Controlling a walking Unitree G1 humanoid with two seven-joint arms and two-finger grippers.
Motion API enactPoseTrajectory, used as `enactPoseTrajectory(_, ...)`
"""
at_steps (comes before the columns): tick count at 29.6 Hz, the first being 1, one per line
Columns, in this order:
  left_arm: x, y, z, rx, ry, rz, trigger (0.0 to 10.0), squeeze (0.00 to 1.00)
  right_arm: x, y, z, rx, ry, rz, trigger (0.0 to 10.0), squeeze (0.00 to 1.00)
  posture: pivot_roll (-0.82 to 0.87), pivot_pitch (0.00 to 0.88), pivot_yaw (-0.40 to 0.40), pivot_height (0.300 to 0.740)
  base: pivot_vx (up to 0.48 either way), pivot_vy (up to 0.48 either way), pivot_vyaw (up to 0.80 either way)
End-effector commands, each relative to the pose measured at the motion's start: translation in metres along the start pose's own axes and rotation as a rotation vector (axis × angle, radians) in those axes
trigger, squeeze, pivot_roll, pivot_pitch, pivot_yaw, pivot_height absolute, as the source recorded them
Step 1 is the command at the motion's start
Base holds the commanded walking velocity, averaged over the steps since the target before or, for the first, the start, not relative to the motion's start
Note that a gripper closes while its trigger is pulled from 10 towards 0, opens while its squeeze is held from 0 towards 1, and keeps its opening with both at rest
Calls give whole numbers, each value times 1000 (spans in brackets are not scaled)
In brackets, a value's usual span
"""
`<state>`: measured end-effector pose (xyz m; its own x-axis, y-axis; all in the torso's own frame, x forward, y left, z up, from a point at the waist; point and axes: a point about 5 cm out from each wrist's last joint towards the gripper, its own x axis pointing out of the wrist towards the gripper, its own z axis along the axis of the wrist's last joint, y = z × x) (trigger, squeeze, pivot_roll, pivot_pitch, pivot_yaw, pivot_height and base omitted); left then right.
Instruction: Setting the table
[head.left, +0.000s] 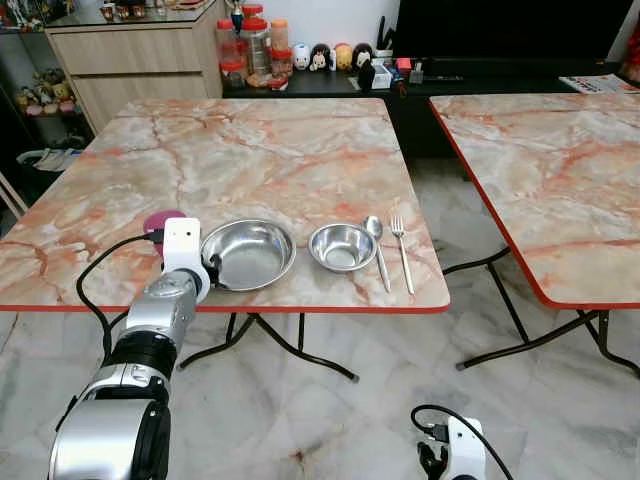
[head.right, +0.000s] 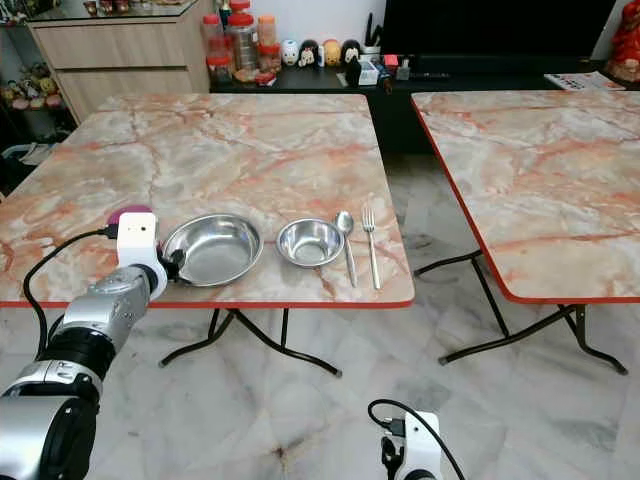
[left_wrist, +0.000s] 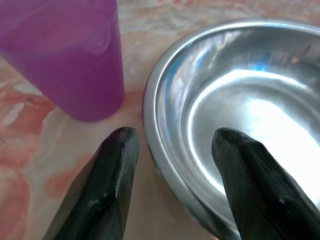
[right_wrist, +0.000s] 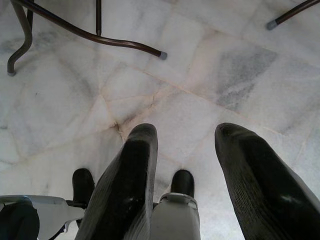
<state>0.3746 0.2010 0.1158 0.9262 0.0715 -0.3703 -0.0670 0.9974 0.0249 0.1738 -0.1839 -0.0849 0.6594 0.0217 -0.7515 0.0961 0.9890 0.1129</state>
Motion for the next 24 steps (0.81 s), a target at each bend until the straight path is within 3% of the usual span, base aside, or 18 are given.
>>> enactPoseTrajectory(1,2,-2,8,-15,-9,7,10000,0,0,-1,1,2,-1,-3,10000,0,2,0,3,740,0,0,0)
enactPoseTrajectory(13,5,-5,8,-60,44,-33,10000,0,0,-1,1,8,-4,-7,10000,0,-3,0,16,740,0,0,0)
enactPoseTrajectory(24,7,-1,13,-18,60,-38,10000,0,1,3,0,16,-3,-1,10000,0,4,0,29,740,0,0,0)
